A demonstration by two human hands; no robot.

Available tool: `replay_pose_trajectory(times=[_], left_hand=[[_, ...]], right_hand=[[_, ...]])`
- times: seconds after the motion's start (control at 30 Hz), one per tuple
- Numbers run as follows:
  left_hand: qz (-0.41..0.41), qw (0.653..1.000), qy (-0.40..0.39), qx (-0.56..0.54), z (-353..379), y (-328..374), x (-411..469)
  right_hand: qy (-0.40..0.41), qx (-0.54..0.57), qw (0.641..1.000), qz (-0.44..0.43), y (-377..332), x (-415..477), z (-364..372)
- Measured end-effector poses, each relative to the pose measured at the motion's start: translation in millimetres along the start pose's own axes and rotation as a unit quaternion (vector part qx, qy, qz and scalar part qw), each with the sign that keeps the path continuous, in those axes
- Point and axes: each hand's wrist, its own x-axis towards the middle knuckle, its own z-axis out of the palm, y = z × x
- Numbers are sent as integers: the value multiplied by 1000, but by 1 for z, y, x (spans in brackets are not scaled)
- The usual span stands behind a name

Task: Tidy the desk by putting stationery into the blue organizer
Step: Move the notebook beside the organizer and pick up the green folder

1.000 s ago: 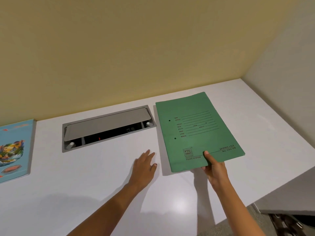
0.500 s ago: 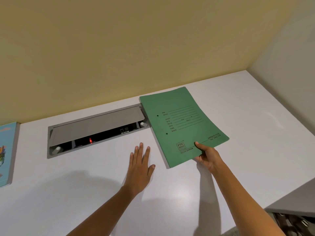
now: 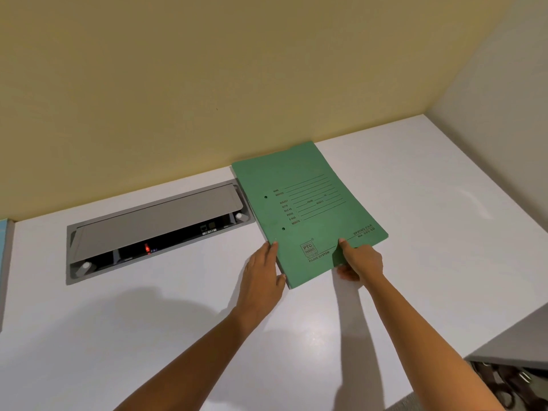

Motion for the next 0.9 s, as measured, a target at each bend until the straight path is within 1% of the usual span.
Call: replay_pose_trajectory(times=[0.1, 0.17, 0.2, 0.27, 0.3, 0.33, 0.4, 0.53, 0.77, 0.9], left_hand=[[-8, 999, -8, 35, 5, 2, 2], [-11, 999, -13, 38, 7, 3, 2], [-15, 999, -15, 36, 7, 3, 2], [-23, 999, -19, 27, 8, 3, 3], [-28, 999, -20, 21, 8, 3, 4], [-32, 999, -22, 13, 8, 4, 4], [-38, 999, -25, -4, 7, 4, 5], [-51, 998, -17, -7, 7, 5, 5], [-61, 997, -17, -47, 7, 2, 0], [-48, 998, -26, -19, 9, -2, -3]], right_hand=[[6, -133, 991, -23, 10, 3, -10], [42, -188, 981, -30, 11, 6, -16], [82, -197, 976, -38, 11, 8, -18], [171, -158, 971, -58, 10, 13, -19], [197, -126, 970, -73, 9, 15, -20], [206, -105, 968, -93, 7, 18, -20], [196, -101, 968, -122, 2, 26, -20], [152, -143, 966, -155, -7, 37, -15], [116, -147, 971, -150, -11, 41, -11], [111, -145, 972, -147, -12, 43, -14]])
